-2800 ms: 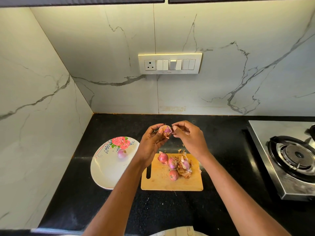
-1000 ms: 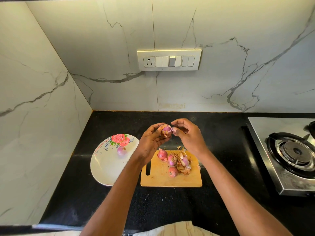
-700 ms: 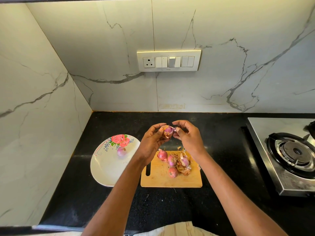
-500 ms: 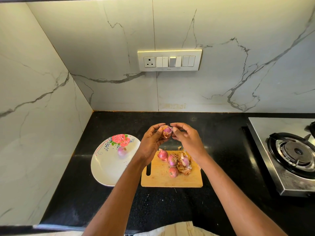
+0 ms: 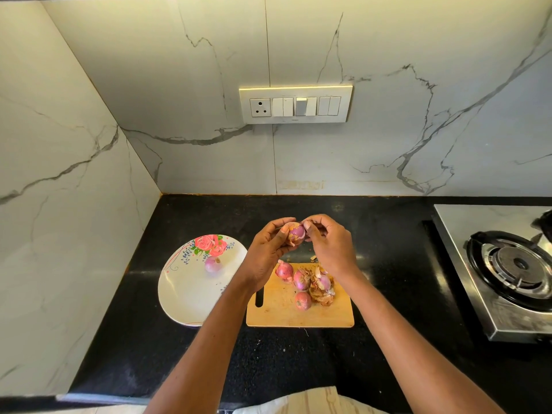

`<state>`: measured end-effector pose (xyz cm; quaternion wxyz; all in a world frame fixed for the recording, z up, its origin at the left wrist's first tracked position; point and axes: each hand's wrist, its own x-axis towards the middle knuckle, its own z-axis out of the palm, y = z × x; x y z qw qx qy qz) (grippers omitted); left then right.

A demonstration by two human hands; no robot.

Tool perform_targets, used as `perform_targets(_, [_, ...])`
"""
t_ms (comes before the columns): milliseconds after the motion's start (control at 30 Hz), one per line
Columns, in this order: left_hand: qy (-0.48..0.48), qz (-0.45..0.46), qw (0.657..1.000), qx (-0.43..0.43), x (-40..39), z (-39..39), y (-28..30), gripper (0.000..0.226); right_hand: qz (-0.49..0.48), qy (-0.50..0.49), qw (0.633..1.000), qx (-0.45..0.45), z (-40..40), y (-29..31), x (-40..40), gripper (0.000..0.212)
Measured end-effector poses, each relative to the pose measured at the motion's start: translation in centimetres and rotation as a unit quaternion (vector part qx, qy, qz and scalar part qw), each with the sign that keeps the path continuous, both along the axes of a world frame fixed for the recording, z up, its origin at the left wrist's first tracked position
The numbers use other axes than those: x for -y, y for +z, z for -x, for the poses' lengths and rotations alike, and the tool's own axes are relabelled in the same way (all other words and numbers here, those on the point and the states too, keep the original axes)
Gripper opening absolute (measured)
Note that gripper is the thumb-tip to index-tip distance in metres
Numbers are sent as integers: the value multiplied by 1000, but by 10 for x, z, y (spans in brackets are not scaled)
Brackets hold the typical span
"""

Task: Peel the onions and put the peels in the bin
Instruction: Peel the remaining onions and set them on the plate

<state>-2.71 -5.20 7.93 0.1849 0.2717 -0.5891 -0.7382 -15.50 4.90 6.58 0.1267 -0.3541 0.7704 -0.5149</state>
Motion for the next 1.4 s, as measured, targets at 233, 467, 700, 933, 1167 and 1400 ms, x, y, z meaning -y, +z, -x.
perform_targets(233, [-19, -46, 999, -7, 1, -7, -3, 24, 17, -76, 986, 145, 19, -3, -6, 11])
perform_targets(467, [18, -122, 992, -6, -1, -7, -15, 26, -170, 47, 982, 62, 18, -40, -20, 9])
perform_targets(700, [-29, 27, 997, 66, -5, -4, -19, 41, -231, 82, 969, 11, 13, -63, -31, 23])
perform_targets(933, [44, 49, 997, 38, 5, -10, -19, 45, -15, 98, 995, -5, 16, 3, -15, 24])
perform_targets(1167, [43, 28, 999, 11, 1, 2, -16, 41, 16, 110, 990, -86, 17, 9, -17, 25])
perform_targets(1400, [38, 16, 999, 15, 3, -6, -18, 30, 20, 116, 986, -122, 11, 6, -16, 22])
